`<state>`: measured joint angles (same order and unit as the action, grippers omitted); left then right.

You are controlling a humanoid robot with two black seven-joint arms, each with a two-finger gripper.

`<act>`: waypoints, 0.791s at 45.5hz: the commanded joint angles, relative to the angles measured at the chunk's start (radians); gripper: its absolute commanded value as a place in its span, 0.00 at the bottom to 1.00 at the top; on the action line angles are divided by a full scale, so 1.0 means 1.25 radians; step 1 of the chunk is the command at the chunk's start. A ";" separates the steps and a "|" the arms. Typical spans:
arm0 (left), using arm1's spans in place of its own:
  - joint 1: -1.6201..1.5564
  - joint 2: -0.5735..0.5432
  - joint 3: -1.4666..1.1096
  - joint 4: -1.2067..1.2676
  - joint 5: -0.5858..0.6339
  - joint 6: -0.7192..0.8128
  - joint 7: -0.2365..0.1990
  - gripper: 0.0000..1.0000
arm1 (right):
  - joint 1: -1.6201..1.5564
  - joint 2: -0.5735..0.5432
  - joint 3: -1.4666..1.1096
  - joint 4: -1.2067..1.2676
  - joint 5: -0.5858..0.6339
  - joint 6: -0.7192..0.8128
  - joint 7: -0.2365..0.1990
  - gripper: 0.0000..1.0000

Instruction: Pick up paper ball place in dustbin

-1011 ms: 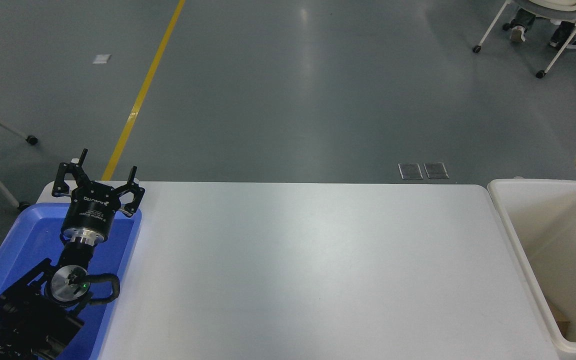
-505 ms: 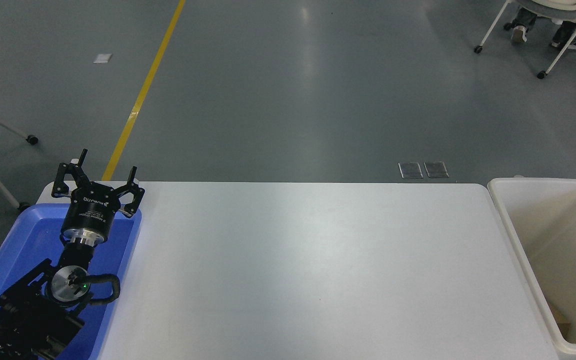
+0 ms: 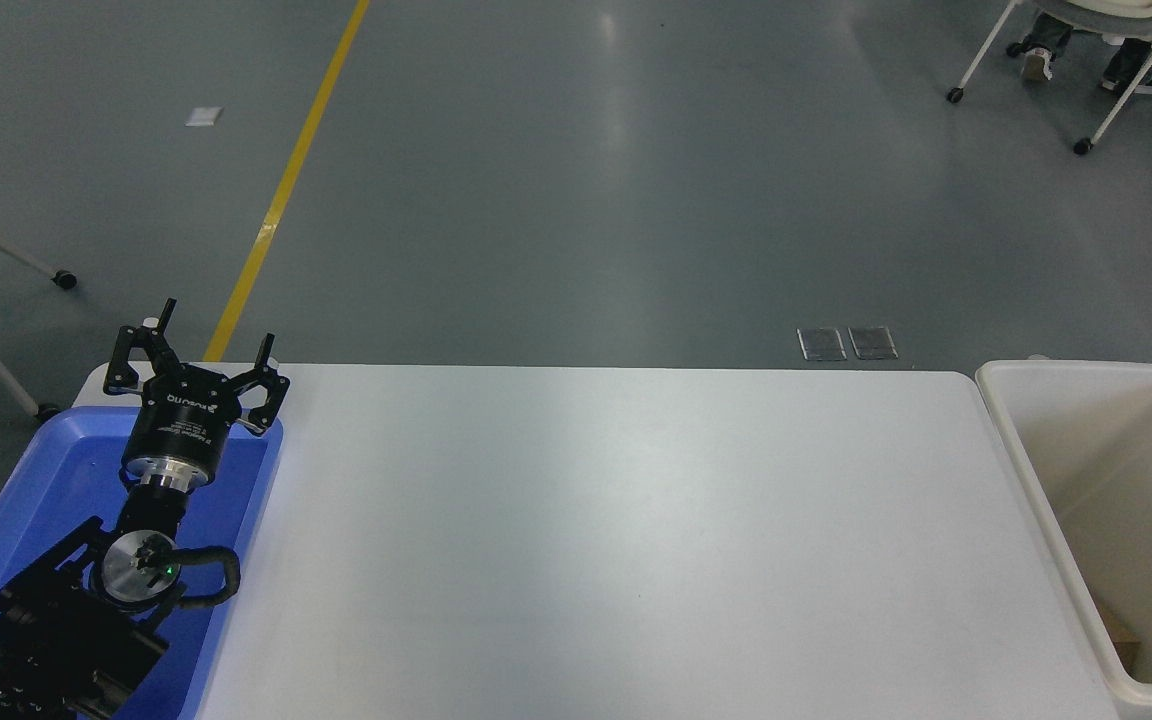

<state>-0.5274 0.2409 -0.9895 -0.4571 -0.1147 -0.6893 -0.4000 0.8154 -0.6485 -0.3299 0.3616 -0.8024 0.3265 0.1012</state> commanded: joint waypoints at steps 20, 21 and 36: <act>0.000 0.000 -0.001 0.000 0.000 0.000 0.000 1.00 | -0.104 0.071 0.109 -0.063 0.003 -0.078 -0.021 1.00; 0.000 0.000 -0.001 0.000 0.000 0.000 0.000 1.00 | -0.103 0.068 0.109 -0.062 0.003 -0.078 -0.021 1.00; -0.001 0.000 0.000 0.000 0.001 0.000 0.000 1.00 | 0.070 -0.066 -0.073 0.102 -0.012 -0.071 -0.012 1.00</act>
<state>-0.5283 0.2408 -0.9907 -0.4571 -0.1149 -0.6887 -0.4003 0.7335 -0.6022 -0.2395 0.3283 -0.8067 0.2357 0.0811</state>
